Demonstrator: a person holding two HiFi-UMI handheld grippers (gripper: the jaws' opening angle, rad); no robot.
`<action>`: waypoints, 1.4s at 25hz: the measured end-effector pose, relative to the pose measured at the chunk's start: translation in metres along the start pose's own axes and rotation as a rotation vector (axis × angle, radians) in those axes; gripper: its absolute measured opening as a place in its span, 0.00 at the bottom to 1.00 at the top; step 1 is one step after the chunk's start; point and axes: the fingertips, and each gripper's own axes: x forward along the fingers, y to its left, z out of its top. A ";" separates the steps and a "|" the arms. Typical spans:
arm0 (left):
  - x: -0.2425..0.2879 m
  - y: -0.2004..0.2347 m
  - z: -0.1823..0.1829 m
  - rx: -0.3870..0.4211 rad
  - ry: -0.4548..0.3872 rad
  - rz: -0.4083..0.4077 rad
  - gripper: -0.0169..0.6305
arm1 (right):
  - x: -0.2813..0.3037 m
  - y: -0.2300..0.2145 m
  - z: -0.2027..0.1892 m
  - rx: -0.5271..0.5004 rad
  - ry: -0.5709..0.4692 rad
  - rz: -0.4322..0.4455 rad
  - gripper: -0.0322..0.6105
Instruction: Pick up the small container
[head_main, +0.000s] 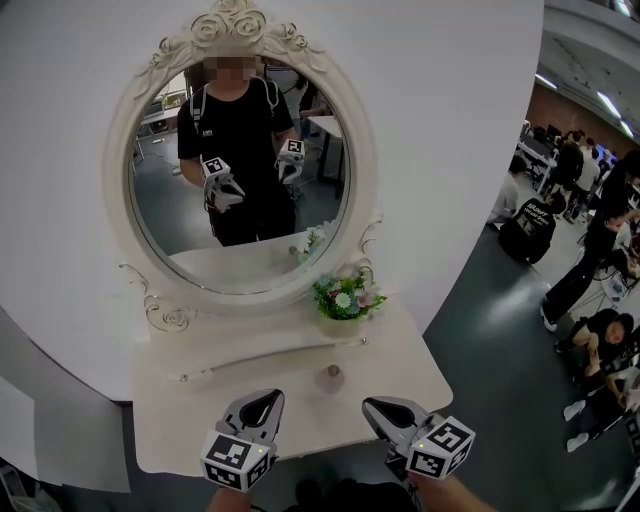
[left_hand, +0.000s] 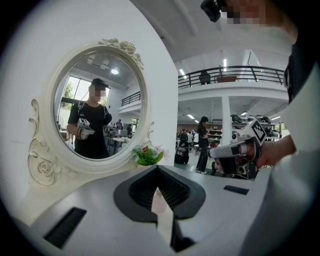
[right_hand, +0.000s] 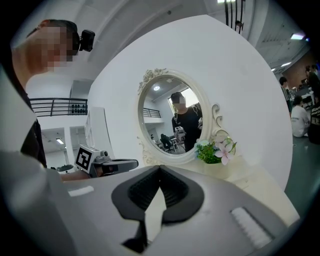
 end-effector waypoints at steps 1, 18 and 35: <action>0.001 0.002 -0.001 0.000 0.001 -0.004 0.04 | 0.002 0.002 -0.001 -0.002 0.001 0.001 0.07; 0.100 -0.017 -0.061 -0.010 0.132 -0.119 0.22 | 0.010 -0.068 -0.028 0.082 0.036 -0.028 0.07; 0.192 -0.020 -0.137 0.010 0.216 -0.170 0.35 | 0.030 -0.108 -0.057 0.146 0.088 -0.018 0.07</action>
